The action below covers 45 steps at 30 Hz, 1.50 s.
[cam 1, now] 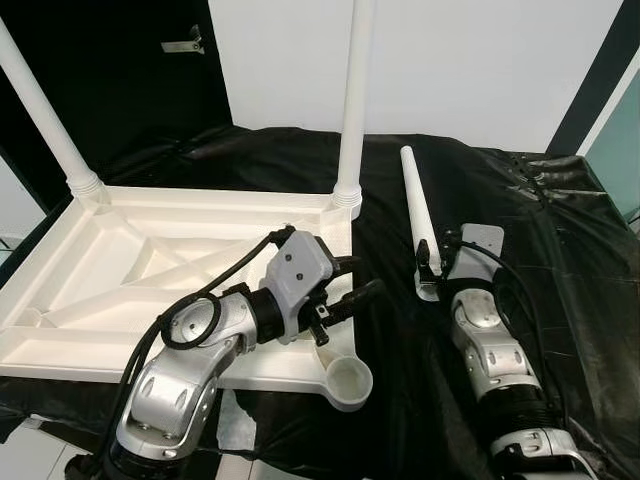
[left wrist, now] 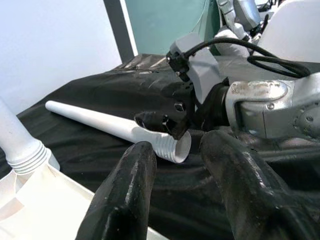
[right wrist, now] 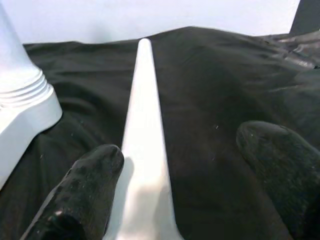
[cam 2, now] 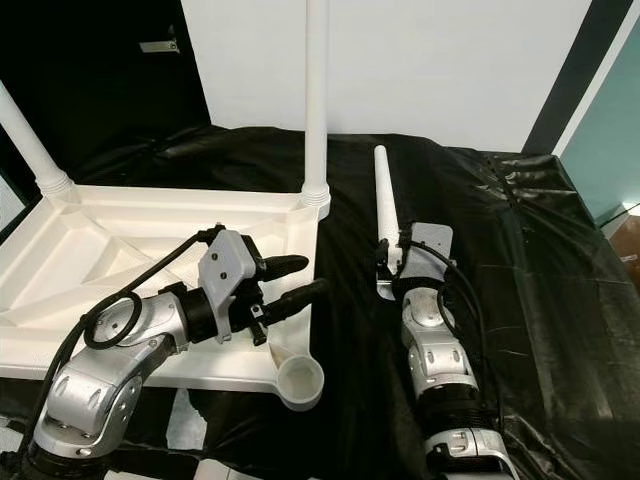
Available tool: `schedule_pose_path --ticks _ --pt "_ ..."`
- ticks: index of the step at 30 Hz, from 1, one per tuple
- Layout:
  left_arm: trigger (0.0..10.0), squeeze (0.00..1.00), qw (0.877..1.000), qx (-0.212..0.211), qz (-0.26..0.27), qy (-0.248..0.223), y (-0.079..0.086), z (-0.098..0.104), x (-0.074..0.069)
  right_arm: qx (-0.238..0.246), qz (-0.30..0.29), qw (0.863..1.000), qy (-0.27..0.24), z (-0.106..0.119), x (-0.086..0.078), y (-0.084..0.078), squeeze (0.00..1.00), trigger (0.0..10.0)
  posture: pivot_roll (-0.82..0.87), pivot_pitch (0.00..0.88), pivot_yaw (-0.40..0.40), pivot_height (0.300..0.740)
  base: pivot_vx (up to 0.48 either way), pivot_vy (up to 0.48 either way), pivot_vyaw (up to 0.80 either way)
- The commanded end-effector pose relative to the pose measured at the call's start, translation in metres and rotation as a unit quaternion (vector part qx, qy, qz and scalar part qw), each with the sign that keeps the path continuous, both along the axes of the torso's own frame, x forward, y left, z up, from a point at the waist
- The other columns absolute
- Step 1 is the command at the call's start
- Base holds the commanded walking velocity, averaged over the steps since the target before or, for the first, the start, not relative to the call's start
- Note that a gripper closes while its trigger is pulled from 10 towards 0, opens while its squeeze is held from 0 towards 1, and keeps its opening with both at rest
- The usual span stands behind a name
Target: Building children table
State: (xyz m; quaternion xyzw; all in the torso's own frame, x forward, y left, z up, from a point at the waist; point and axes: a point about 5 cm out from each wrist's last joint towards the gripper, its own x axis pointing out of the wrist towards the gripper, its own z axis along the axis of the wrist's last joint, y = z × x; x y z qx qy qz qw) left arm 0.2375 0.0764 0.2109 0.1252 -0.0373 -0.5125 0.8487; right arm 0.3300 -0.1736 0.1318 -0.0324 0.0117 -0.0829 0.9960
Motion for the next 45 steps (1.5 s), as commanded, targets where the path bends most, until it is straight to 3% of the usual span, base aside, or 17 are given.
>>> schedule_pose_path --ticks 1,5,9,15,20,26,30,45 --pt "10.0 0.00 0.997 -0.012 0.071 -0.012 0.002 0.000 0.008 0.012 -0.005 1.000 0.011 0.001 0.001 -0.008 0.00 10.0 0.01 0.000 -0.018 0.740 0.000 0.000 0.00" --pt "10.0 0.00 0.999 -0.009 0.051 -0.013 -0.002 -0.003 0.006 0.017 0.009 0.999 0.033 0.008 0.011 -0.024 0.00 10.0 0.00 0.000 -0.017 0.740 0.000 0.000 0.00" --pt "10.0 0.00 0.999 0.004 0.032 -0.019 -0.005 -0.008 0.003 0.030 0.033 0.998 0.044 0.012 0.018 -0.030 0.00 10.0 0.00 0.000 -0.024 0.740 0.000 0.000 0.00" --pt "10.0 0.00 0.999 -0.008 0.030 -0.034 -0.014 -0.001 0.003 0.066 0.074 0.994 0.041 0.028 0.032 -0.030 0.00 10.0 0.03 0.000 -0.049 0.740 0.000 0.000 0.00" --pt "10.0 0.00 0.999 -0.002 0.033 -0.040 -0.013 0.000 0.005 0.068 0.087 0.992 0.054 0.033 0.041 -0.025 0.00 10.0 0.05 0.000 -0.062 0.740 0.000 0.000 0.00" --pt "10.0 0.00 0.998 0.000 0.042 -0.045 -0.012 0.002 0.007 0.084 0.103 0.985 0.109 0.032 0.050 -0.018 0.00 10.0 0.06 0.000 -0.070 0.740 0.000 0.000 0.00" --pt "10.0 0.00 0.998 -0.003 0.047 -0.041 -0.012 0.002 0.003 0.121 0.095 0.974 0.164 0.040 0.060 -0.017 0.00 10.0 0.07 0.000 -0.065 0.740 0.000 0.000 0.00" --pt "10.0 0.00 0.998 0.000 0.050 -0.026 -0.012 0.001 -0.004 0.122 0.083 0.960 0.239 0.043 0.067 -0.023 0.00 10.0 0.09 0.000 -0.060 0.740 0.000 0.000 0.00"
